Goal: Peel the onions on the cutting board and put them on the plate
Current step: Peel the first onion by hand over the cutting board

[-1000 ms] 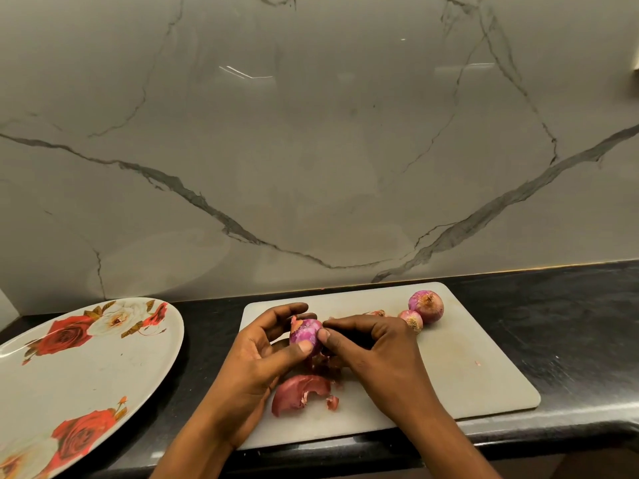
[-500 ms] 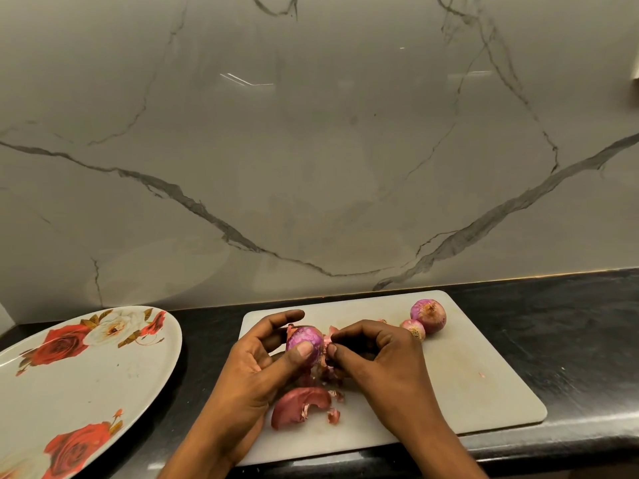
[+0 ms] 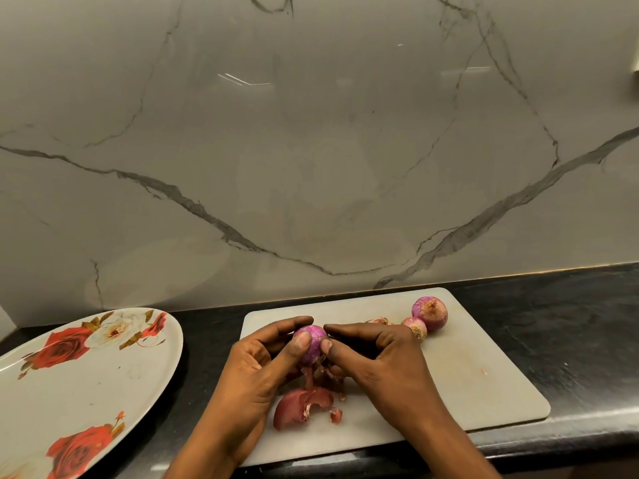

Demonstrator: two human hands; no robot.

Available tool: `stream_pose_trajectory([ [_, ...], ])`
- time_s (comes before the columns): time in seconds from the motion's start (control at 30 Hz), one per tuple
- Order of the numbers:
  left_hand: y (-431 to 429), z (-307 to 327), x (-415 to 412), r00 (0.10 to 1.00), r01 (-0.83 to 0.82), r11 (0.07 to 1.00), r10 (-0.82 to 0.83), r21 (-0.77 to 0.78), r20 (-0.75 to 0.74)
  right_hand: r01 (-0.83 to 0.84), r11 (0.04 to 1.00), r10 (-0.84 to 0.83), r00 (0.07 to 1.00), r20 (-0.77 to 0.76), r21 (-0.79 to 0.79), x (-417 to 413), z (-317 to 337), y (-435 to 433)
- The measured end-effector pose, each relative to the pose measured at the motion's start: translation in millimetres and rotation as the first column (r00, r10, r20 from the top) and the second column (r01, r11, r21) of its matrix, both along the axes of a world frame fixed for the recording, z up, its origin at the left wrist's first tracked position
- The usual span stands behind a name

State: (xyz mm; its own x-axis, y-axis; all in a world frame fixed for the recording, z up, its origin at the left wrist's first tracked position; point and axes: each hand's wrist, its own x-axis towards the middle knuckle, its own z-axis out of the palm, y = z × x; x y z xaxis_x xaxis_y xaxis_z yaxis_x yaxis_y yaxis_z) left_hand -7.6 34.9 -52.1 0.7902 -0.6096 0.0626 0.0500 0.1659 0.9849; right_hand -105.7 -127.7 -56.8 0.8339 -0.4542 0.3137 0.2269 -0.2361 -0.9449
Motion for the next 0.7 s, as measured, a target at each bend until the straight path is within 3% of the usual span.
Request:
stream_pose_trajectory([
  [0.37, 2.0, -3.6, 4.5, 0.999, 0.004, 1.0, -0.003, 0.018, -0.047, 0.043, 0.997, -0.042, 0.999, 0.01, -0.059, 0.3, -1.2, -1.5],
  [0.6, 1.8, -0.8, 2.1, 0.999, 0.013, 1.0, -0.013, 0.003, -0.042, -0.009, 1.0, 0.008, 0.999, 0.043, 0.028, -1.3, 3.9, 3.0],
  [0.7, 2.2, -1.9, 4.4, 0.999, 0.02, 1.0, -0.02, 0.013, -0.04, 0.001, 1.0, 0.0, 0.999, 0.053, -0.016, -1.7, 3.3, 2.1],
])
